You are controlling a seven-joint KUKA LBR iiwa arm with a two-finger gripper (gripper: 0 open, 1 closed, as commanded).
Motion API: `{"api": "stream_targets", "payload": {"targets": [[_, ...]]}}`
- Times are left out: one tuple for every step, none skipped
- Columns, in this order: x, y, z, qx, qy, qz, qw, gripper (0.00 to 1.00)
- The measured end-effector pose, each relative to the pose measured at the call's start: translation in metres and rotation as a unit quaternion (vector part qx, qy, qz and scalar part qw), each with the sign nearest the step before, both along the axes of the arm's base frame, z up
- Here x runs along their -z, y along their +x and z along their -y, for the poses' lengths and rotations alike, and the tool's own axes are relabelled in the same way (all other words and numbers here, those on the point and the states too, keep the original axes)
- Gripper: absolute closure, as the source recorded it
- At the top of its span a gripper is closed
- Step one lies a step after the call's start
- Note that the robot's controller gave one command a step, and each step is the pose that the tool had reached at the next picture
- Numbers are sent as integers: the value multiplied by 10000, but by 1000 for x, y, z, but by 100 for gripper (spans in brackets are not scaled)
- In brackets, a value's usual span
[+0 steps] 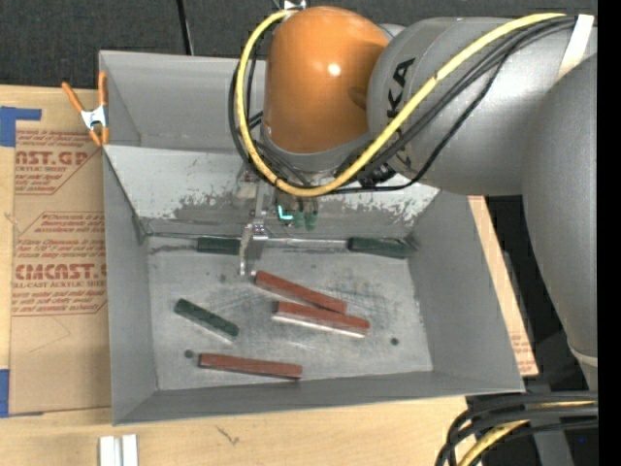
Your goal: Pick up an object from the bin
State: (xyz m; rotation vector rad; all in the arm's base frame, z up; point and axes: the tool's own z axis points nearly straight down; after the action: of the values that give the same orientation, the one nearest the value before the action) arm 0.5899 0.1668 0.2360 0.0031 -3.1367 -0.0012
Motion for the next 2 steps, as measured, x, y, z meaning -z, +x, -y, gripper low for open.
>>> {"api": "stream_targets", "payload": {"targets": [[-4,2,1,5,4,34,10000,0],[56,-9,13,-213,5,57,9998,0]]}}
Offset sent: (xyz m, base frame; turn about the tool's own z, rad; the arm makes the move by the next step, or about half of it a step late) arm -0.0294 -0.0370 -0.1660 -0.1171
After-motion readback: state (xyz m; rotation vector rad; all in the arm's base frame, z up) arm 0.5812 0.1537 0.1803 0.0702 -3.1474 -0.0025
